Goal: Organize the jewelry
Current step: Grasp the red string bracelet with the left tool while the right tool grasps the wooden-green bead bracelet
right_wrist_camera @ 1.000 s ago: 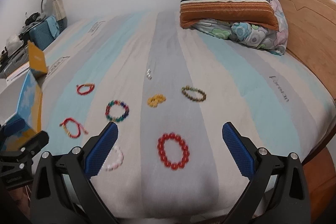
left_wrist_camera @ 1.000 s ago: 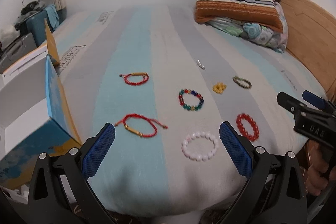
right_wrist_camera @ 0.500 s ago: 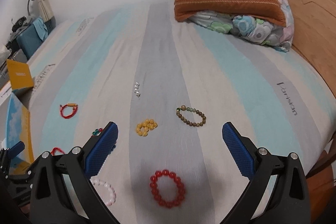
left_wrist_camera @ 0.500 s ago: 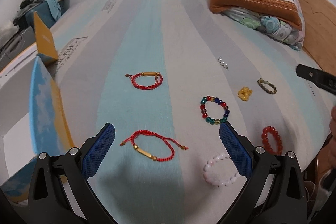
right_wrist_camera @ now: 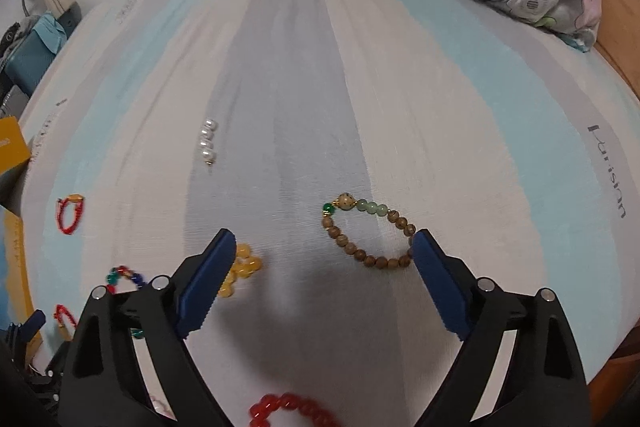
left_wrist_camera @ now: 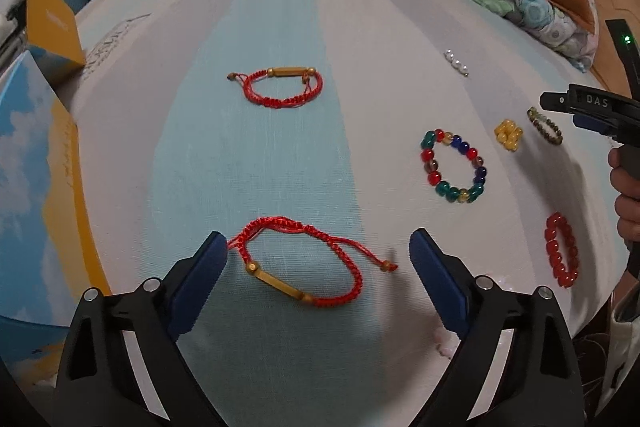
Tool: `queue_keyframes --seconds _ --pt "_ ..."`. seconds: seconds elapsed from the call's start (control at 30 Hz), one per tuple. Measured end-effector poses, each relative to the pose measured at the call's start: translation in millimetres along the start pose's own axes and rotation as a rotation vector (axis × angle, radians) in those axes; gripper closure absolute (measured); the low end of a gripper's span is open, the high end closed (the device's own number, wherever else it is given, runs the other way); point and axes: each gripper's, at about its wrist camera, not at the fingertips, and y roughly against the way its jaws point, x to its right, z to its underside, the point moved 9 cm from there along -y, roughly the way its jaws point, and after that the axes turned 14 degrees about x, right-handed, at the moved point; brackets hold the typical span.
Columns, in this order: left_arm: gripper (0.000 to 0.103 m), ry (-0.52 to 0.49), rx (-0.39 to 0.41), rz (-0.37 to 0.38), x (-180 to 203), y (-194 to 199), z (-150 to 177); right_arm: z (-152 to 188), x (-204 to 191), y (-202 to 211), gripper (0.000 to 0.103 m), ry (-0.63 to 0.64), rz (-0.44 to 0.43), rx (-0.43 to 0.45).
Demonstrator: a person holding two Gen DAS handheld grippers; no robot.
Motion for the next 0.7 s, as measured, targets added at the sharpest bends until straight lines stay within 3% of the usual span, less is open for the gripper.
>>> queue_keyframes --seconds 0.23,0.57,0.7 --pt "0.020 0.029 -0.037 0.021 -5.2 -6.5 8.3 9.5 7.8 -18.1 0.030 -0.008 0.014 -0.040" --pt "0.047 0.063 -0.079 0.039 -10.7 -16.2 16.6 17.2 20.9 -34.1 0.058 -0.029 0.030 -0.076" --pt "0.063 0.042 -0.082 0.030 -9.3 -16.7 18.7 17.5 22.9 -36.3 0.072 -0.035 0.025 -0.075"
